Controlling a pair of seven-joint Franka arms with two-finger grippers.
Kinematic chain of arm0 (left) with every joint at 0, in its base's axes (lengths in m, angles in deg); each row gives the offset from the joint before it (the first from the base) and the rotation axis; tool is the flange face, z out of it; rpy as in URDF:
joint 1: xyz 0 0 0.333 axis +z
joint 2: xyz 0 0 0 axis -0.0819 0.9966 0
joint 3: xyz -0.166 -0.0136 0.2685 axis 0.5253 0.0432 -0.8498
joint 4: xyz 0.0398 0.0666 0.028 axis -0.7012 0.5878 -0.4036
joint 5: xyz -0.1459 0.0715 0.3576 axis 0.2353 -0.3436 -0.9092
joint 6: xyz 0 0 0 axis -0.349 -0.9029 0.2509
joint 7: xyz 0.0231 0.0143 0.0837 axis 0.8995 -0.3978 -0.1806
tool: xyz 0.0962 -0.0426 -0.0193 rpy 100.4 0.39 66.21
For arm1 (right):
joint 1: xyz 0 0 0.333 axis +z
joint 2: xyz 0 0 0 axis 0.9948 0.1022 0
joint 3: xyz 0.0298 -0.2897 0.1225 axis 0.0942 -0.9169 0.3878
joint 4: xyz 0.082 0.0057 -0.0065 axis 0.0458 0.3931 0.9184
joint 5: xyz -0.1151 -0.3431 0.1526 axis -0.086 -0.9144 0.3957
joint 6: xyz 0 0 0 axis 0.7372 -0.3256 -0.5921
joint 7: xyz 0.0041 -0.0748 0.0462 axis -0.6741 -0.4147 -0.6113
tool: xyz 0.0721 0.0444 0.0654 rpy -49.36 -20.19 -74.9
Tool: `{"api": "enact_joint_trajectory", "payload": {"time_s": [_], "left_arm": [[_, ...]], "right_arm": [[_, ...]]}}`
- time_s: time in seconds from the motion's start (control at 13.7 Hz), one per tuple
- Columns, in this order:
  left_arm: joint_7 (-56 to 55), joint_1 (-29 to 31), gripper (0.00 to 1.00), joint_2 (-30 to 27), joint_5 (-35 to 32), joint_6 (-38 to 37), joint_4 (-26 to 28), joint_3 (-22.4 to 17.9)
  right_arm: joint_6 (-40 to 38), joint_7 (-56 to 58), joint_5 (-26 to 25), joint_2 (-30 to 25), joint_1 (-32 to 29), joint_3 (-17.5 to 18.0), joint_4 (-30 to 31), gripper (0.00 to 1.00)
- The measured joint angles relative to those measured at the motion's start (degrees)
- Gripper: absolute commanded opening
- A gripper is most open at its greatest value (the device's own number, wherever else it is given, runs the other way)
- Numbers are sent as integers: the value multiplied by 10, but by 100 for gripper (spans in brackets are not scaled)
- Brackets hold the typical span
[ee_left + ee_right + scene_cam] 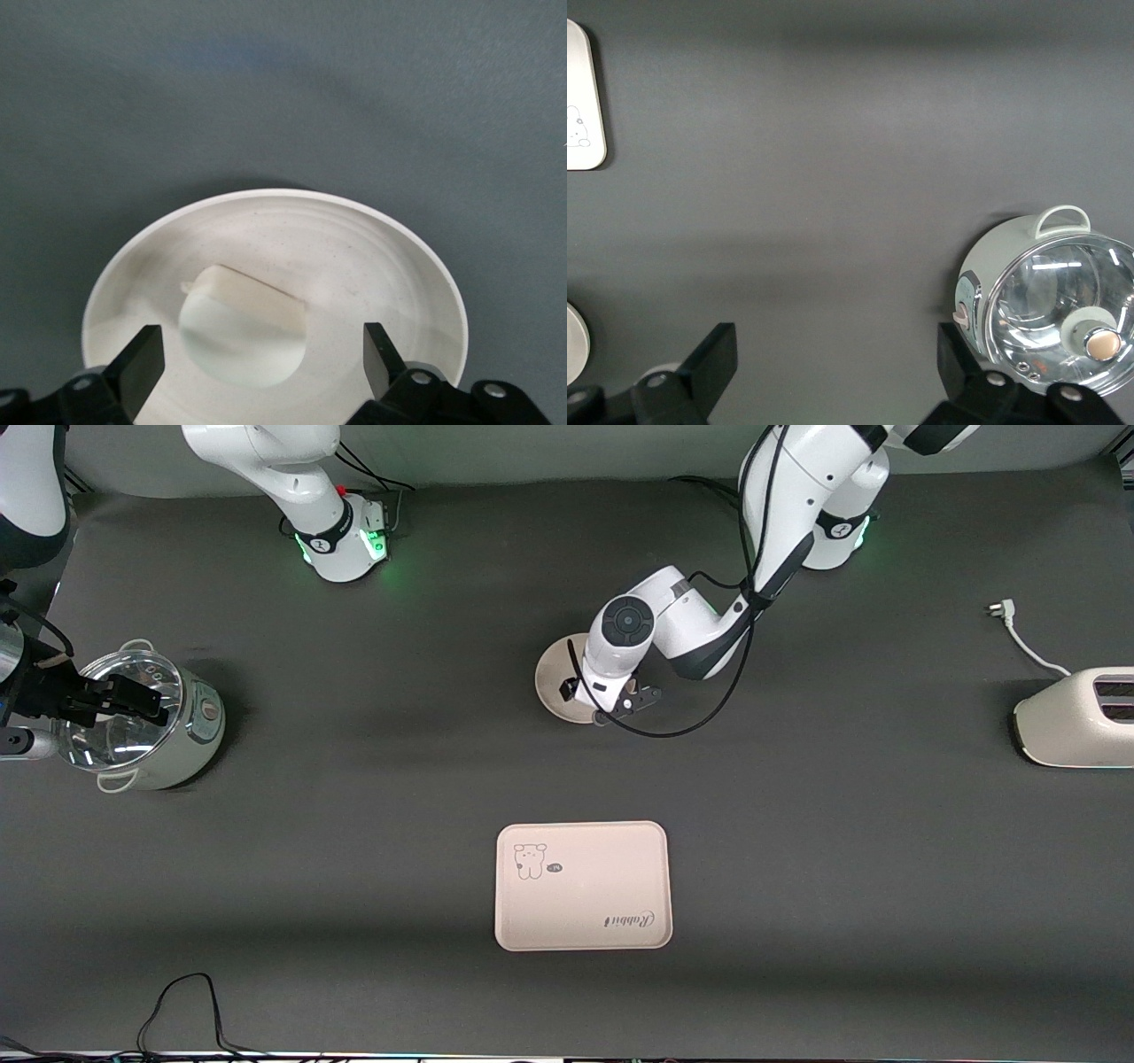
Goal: Place bun in plate and plate on tray
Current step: 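Open the left gripper to drop the bun onto the plate, then withdraw the left gripper while the right gripper reaches the plate rim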
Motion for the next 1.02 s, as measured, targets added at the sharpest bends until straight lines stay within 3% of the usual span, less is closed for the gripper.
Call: {"api": "enact_joint_trajectory", "payload": {"time_s": [0.29, 0.58, 0.73, 1.02], "left_arm": [[6, 53, 100, -101, -6, -157, -28, -2], [162, 189, 100, -255, -8, -317, -36, -6], [288, 270, 100, -297, -8, -350, -36, -10], [534, 420, 100, -311, -8, -352, -40, -13]], "right_arm": [[-3, 0, 0, 0, 2, 1, 1, 100], [-14, 0, 15, -20, 56, 3, 18, 100], [-15, -1, 35, -49, 93, 4, 47, 100], [-14, -103, 58, -85, 195, 6, 85, 100]]}}
